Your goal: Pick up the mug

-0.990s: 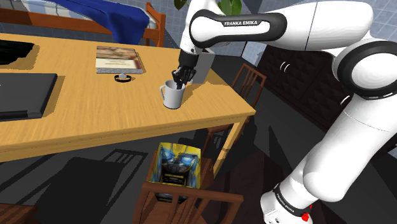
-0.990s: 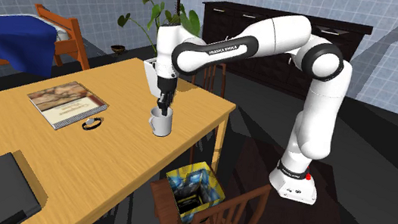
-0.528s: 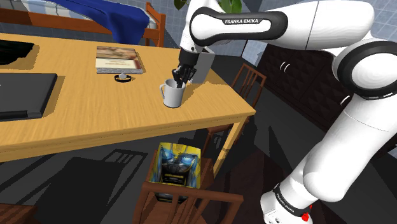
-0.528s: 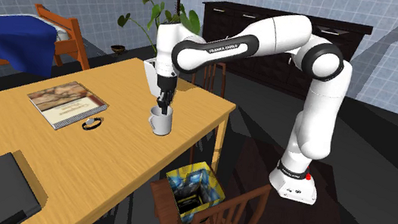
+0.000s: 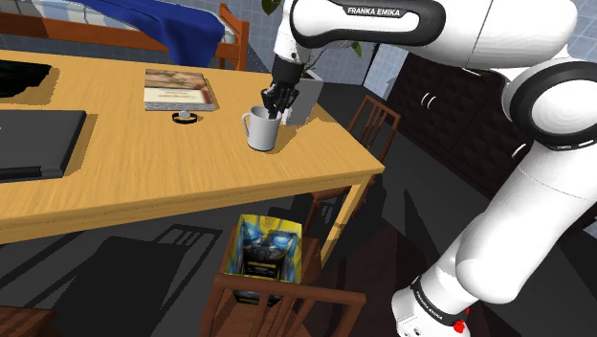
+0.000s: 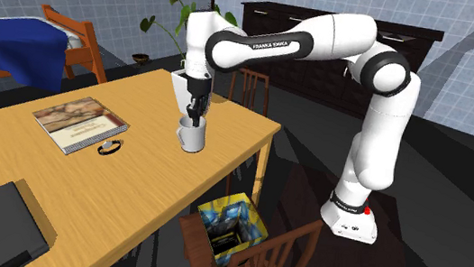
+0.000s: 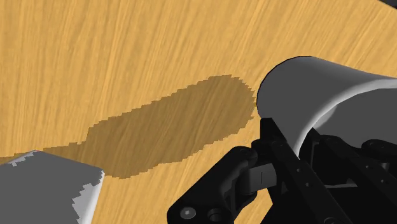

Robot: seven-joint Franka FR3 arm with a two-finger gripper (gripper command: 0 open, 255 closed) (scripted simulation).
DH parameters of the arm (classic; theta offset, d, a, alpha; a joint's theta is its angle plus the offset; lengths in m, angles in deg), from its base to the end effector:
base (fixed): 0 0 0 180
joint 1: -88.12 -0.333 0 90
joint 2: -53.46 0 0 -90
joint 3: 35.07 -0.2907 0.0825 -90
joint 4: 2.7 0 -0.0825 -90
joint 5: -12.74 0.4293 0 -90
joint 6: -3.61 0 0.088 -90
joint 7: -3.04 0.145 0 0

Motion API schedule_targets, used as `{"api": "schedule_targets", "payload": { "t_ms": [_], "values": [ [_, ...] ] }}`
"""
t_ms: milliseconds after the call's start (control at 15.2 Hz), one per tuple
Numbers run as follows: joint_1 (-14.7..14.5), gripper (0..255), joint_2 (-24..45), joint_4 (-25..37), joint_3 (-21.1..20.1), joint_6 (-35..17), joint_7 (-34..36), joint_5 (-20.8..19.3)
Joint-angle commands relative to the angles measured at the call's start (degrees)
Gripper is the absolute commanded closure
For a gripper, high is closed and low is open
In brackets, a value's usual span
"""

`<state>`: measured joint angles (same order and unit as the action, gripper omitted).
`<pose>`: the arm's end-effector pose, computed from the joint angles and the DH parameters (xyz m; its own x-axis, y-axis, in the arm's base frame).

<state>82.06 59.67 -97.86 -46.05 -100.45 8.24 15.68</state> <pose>0.6160 0.1915 0.4701 0.9807 0.1909 0.0417 0.1936 -0.9782 -0.0750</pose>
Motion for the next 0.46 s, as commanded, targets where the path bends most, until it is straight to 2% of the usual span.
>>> {"api": "schedule_targets", "payload": {
  "t_ms": [0,396],
  "values": [
    [-0.1,255,0.3,2.1,-0.1,1.8,0.2,-0.1],
    [-0.1,255,0.6,5.7,-0.1,5.1,0.5,-0.2]
  ]
}}
